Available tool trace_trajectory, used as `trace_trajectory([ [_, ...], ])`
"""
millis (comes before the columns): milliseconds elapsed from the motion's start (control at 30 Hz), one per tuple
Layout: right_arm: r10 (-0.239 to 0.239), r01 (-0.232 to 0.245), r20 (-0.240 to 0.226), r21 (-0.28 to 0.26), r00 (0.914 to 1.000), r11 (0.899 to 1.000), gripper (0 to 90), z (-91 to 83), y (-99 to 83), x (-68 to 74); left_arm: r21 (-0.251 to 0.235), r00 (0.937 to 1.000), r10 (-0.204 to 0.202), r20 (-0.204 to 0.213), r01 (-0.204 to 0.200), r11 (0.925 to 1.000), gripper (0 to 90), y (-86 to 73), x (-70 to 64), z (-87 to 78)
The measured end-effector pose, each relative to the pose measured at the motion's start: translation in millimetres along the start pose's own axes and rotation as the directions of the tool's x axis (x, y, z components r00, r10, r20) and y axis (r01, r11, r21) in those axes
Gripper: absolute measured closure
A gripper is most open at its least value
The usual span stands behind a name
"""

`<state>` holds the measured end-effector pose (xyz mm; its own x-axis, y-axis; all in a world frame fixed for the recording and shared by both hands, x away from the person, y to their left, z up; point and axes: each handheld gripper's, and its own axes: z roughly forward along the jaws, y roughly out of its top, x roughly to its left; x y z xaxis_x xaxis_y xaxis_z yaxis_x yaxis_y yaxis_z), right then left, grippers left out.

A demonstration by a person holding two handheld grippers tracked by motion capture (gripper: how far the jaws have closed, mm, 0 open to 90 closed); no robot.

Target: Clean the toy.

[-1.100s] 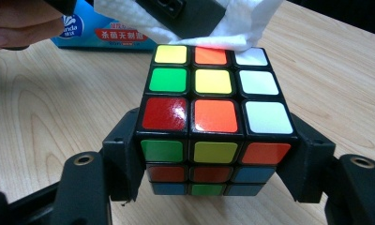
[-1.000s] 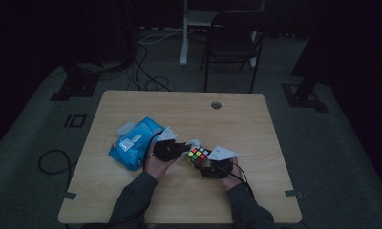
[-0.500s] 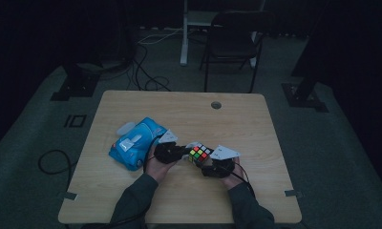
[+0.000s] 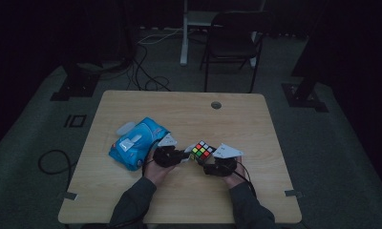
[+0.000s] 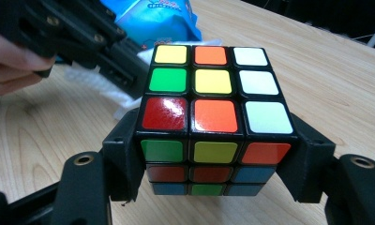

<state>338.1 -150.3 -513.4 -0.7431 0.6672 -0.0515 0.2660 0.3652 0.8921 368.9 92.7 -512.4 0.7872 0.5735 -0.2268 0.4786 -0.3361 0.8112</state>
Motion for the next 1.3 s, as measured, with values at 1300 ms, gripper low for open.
trace_trajectory([
  [1300,0.002,-0.003,-0.042,-0.008,0.9991,1.0,34.2,2.0,-0.6,3.8,-0.003,0.999,-0.023,0.039,0.023,0.9997,85.6,15.7,11.2,6.8],
])
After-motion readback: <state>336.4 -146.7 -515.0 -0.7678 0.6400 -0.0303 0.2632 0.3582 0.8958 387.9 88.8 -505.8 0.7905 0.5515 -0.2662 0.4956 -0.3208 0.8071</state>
